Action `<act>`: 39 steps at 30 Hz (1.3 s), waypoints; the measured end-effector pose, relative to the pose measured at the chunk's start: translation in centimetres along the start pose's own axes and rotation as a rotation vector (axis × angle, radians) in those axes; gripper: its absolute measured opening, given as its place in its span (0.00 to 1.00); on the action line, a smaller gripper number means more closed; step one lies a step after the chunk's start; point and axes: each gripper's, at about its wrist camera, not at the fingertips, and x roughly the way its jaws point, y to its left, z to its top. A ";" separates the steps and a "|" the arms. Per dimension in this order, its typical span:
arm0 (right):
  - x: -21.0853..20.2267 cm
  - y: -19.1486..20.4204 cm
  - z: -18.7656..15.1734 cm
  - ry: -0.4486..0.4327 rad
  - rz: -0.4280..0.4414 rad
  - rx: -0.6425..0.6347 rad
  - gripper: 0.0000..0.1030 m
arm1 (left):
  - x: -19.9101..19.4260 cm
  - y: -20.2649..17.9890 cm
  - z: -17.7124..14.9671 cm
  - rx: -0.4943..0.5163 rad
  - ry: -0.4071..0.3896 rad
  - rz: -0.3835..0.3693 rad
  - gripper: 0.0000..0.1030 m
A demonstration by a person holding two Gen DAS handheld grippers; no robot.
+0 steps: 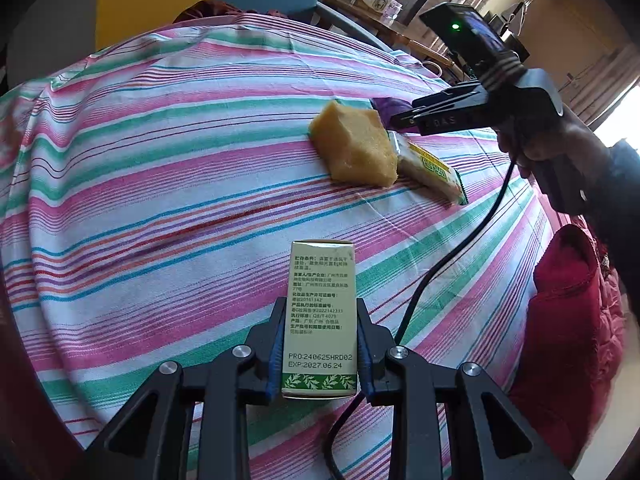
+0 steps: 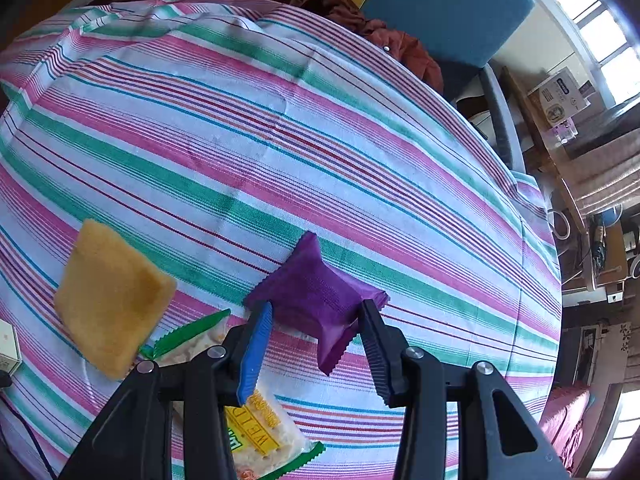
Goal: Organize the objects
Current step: 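Lift the medicine box with the left gripper while the right gripper grasps the purple snack packet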
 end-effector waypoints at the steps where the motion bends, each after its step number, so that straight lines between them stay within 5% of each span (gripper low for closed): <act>1: 0.4 -0.2 0.1 0.009 0.016 0.006 0.44 | 0.0 -0.1 0.0 0.004 -0.001 0.003 0.29; 9: 0.5 -0.7 -0.2 -0.011 0.059 0.009 0.43 | -0.1 0.0 -0.1 0.010 -0.001 0.004 0.29; 19: -1.1 -1.8 -0.8 -0.011 0.050 -0.047 0.60 | 0.0 0.0 0.1 -0.006 0.003 -0.002 0.29; 28: 1.3 -2.3 1.6 0.049 0.034 -0.104 0.61 | 0.1 0.1 0.1 -0.013 0.007 -0.007 0.29; 30: 1.7 -2.4 1.9 0.047 0.035 -0.098 0.59 | 0.1 0.1 0.1 -0.015 0.008 -0.008 0.29; 32: 1.7 -2.6 1.9 0.025 0.069 -0.073 0.44 | 0.0 0.2 0.1 -0.016 0.010 -0.010 0.29; 39: 1.3 -4.6 0.2 -0.029 0.080 0.107 0.38 | 0.0 0.3 0.0 -0.014 -0.005 -0.006 0.29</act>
